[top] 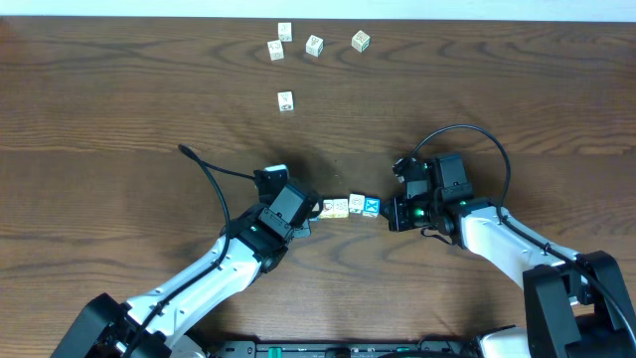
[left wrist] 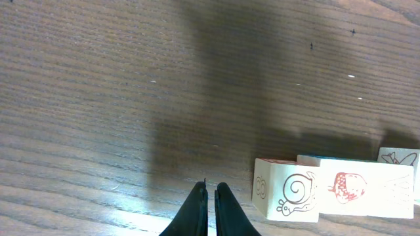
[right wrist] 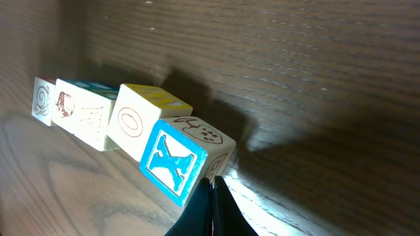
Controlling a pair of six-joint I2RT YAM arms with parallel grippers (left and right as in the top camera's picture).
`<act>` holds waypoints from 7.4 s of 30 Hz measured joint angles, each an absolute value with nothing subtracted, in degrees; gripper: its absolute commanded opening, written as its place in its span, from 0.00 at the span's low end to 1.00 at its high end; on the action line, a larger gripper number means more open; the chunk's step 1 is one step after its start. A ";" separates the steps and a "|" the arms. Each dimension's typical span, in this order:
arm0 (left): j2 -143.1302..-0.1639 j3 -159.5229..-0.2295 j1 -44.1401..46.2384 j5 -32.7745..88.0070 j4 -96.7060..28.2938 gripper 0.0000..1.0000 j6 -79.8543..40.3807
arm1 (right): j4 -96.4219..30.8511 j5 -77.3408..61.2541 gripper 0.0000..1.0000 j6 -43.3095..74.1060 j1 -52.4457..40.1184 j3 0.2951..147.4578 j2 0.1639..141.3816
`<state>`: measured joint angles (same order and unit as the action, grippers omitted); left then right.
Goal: Lift 5 blocks
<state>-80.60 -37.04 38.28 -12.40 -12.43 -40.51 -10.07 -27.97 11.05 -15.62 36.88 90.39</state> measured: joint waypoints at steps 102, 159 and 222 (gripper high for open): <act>-80.60 -37.04 38.28 -13.67 -14.59 0.07 -40.49 | -15.59 -19.66 0.01 12.58 -28.27 56.69 105.16; -80.60 -37.04 38.28 -13.67 -14.61 0.07 -40.51 | -44.40 -7.90 0.01 18.72 -23.51 66.04 105.16; -88.49 -36.10 15.05 27.99 -7.66 0.07 -11.55 | -43.94 -9.63 0.01 18.85 -25.76 66.04 105.16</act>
<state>-88.49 -36.10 15.05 27.99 -7.66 -11.55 -43.94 -9.63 18.85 -25.76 66.04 105.16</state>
